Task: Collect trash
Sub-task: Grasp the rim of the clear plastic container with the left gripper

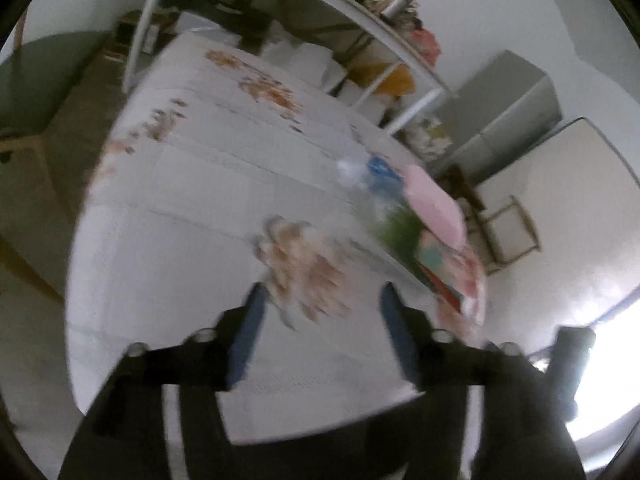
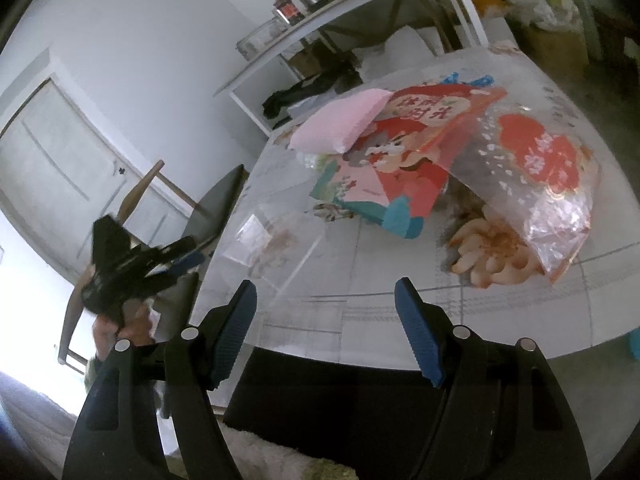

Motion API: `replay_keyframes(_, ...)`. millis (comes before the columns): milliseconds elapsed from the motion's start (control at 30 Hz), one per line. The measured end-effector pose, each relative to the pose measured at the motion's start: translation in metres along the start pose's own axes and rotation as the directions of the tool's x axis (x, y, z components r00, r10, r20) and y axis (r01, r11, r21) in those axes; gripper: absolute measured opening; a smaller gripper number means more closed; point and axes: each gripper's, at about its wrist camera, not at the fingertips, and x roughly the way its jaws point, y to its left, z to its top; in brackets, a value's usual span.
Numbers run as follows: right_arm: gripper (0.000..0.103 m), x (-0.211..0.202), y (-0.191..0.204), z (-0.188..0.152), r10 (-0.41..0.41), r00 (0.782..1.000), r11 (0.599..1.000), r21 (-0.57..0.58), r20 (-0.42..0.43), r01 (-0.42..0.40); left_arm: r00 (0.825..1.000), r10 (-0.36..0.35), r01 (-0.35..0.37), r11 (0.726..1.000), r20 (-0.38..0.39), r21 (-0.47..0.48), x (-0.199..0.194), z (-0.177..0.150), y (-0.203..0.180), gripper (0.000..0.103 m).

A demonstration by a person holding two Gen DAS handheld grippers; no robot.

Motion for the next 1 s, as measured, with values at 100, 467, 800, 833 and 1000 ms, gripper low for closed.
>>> replay_keyframes(100,0.068,0.004,-0.006,0.001,-0.002,1.0,1.0,0.031,-0.009,0.002,0.998,-0.037,0.036,0.999,-0.056,-0.02,0.011,-0.015,-0.009,0.075)
replay_keyframes(467,0.068,-0.017,-0.013,-0.003,-0.009,1.0,0.999,0.051,0.021,0.008,0.951,0.31,-0.302,0.924,0.004,0.235,0.064,-0.032,-0.066,0.072)
replay_keyframes(800,0.088,-0.022,0.036,0.053,-0.028,0.999,0.954,-0.298,0.036,0.038,0.941,0.338,-0.329,0.911,0.007,0.248,0.065,-0.018,-0.047,0.024)
replay_keyframes(833,0.091,-0.02,0.042,0.065,-0.028,0.999,0.941,-0.336,0.034,0.038,0.941,0.338,-0.33,0.911,0.01,0.248,0.065,-0.017,-0.047,0.022)
replay_keyframes(1000,0.095,0.02,0.064,0.118,-0.088,0.995,0.869,-0.491,-0.046,0.054,0.939,0.343,-0.336,0.908,0.016,0.249,0.065,-0.008,-0.038,0.015)
